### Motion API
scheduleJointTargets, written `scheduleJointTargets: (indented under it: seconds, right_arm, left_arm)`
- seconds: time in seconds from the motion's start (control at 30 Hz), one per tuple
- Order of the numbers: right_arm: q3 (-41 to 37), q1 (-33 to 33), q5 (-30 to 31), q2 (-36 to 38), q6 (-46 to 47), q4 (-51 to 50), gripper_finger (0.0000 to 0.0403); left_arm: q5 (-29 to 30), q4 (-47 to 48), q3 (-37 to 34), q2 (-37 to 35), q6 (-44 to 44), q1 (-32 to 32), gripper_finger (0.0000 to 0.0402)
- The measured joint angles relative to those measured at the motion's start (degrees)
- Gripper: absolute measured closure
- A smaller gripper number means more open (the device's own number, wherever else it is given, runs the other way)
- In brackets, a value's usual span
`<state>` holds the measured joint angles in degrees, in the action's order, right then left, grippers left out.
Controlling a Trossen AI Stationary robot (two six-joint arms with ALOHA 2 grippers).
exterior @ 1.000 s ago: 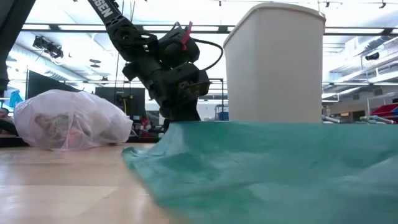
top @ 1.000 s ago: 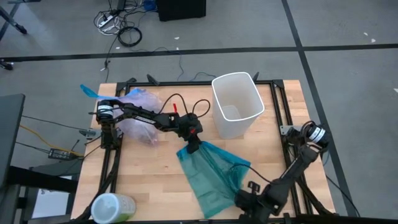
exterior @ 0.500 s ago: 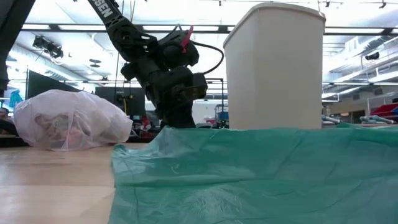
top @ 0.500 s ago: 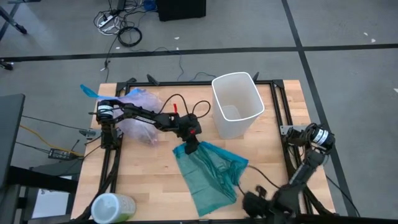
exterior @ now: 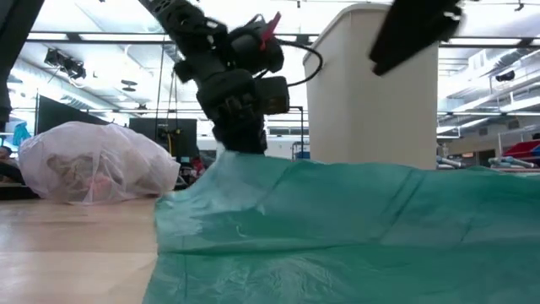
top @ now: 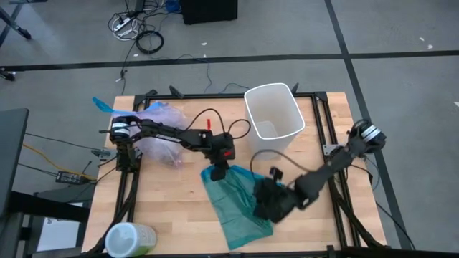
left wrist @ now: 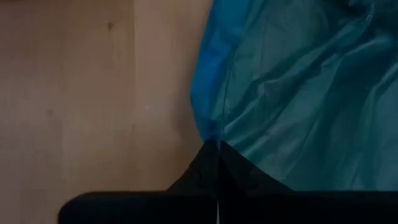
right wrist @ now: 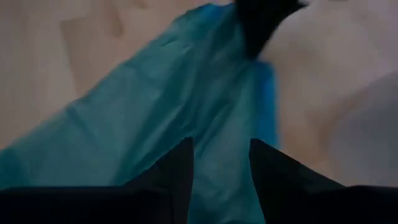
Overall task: Place trash/remove bag and relplace
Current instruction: Put the blue trash bag into the white trash bin
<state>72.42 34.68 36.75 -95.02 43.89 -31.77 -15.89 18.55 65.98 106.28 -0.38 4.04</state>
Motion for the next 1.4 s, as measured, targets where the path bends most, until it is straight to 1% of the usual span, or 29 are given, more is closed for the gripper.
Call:
scheduleJointTargets:
  seconds: [0.17, 0.3, 0.4, 0.57, 0.77, 0.9, 1.03, 1.13, 1.23, 1.33, 1.4]
  right_arm:
    - [0.0, -5.7, -0.1, 3.9, -6.6, -4.9, 0.0262]
    - [0.0, -7.9, -1.0, 5.1, -9.5, -7.4, 0.0262]
    - [0.0, -8.3, -1.6, 5.1, -9.9, -9.1, 0.0261]
    - [0.0, -7.7, -2.0, 5.1, -6.9, -12.9, 0.0267]
    - [0.0, -3.8, -1.4, 5.1, 0.2, -18.7, 0.0277]
    - [0.0, -0.6, 3.2, 5.1, 7.0, -22.1, 0.0279]
    - [0.0, 1.4, 8.5, 5.1, 12.1, -23.8, 0.0279]
    - [0.0, 1.8, 11.7, 5.1, 13.0, -23.8, 0.0279]
    - [0.0, 1.8, 14.5, 5.1, 13.1, -23.3, 0.0278]
    - [0.0, 1.3, 17.7, 5.1, 13.1, -22.1, 0.0278]
    - [0.0, 0.9, 18.4, 5.1, 13.1, -20.7, 0.0278]
  left_arm:
    - [5.4, 12.2, 7.4, 0.0, 7.9, -1.5, 0.0399]
    - [10.0, 20.3, 14.1, 0.0, 12.8, -2.8, 0.0399]
    - [15.1, 25.7, 19.3, 0.0, 16.6, -4.1, 0.0399]
    - [22.4, 33.6, 26.8, -0.1, 22.3, -6.1, 0.0399]
    - [29.4, 40.5, 32.5, -0.1, 28.5, -8.4, 0.0399]
    - [35.9, 43.4, 34.4, -0.1, 33.7, -10.8, 0.0399]
    - [40.6, 44.1, 35.3, -0.1, 39.2, -13.4, 0.0399]
    - [45.2, 44.0, 35.5, -0.1, 43.1, -15.5, 0.0400]
    - [51.6, 43.9, 35.5, -0.1, 46.6, -17.3, 0.0400]
    - [56.7, 43.6, 35.5, -0.1, 48.3, -18.7, 0.0400]
    - [60.2, 43.5, 35.5, -0.1, 48.4, -19.8, 0.0400]
